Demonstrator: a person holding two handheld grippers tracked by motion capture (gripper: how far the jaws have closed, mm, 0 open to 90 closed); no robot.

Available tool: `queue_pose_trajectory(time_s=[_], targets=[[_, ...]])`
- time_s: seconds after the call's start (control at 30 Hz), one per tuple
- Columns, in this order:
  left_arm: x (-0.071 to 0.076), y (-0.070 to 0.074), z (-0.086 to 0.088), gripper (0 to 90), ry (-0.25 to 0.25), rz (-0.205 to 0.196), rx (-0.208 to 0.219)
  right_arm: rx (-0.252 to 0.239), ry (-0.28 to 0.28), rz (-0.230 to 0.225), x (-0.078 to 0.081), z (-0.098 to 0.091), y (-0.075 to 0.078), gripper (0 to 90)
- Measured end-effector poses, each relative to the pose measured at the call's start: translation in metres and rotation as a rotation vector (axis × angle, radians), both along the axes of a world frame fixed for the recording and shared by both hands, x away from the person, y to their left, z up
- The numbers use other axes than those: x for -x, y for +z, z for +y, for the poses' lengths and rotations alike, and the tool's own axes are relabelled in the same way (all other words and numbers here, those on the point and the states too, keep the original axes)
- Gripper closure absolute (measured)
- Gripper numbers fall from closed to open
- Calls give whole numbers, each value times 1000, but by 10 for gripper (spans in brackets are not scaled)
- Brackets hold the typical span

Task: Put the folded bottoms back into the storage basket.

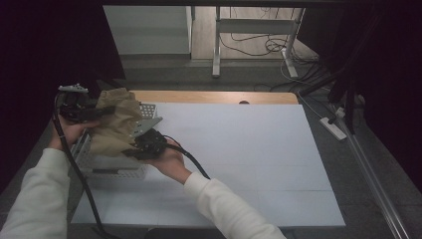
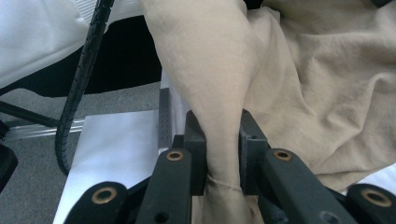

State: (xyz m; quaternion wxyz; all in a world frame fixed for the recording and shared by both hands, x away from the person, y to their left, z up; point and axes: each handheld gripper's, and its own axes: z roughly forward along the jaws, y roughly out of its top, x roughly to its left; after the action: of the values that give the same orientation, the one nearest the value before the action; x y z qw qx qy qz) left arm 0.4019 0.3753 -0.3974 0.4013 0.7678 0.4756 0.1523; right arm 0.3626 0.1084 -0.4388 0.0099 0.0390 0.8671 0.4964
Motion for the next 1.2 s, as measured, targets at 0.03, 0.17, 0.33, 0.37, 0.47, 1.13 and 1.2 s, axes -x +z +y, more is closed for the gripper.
queue_pose_trajectory(time_s=[0.03, 0.17, 0.33, 0.37, 0.47, 1.13, 1.2], targets=[[-1, -2, 1, 599, 0, 3, 1, 0, 0, 3, -1, 2, -1, 775], [-6, -8, 2, 598, 2, 15, -2, 12, 3, 10, -3, 9, -7, 775], [-15, -15, 2, 598, 4, 39, -15, 32, 0, 18, -9, 15, -12, 775], [-18, -17, 2, 598, 3, 45, -16, 33, -2, 21, -10, 17, -12, 774], [-24, -22, 0, 598, -5, 57, -18, 40, -2, 21, -11, 21, -14, 774], [-47, -41, -8, 409, 52, 58, -48, 45, -25, 24, -18, 28, -19, 616], [-51, -41, -13, 262, 119, 65, -133, 49, -68, -19, -16, 28, -19, 456]])
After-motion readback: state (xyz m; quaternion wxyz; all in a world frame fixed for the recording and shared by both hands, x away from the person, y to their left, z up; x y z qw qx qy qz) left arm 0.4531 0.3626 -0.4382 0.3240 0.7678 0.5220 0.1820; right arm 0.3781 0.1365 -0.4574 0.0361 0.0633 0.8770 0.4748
